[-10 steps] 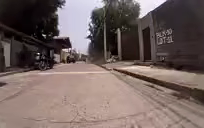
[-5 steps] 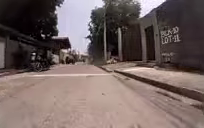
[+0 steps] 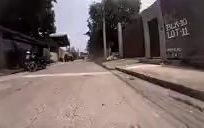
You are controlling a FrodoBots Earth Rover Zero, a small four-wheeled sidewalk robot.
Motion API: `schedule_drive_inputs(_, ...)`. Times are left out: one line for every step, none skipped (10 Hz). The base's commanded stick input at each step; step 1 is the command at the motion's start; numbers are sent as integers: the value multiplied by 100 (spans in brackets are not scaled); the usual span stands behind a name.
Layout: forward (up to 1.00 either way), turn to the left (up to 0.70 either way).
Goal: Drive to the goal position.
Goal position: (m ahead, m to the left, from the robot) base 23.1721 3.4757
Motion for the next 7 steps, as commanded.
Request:
schedule_drive_inputs(100,3)
schedule_drive_inputs(100,3)
schedule_drive_inputs(100,3)
schedule_drive_inputs(100,3)
schedule_drive_inputs(100,3)
schedule_drive_inputs(100,3)
schedule_drive_inputs(100,3)
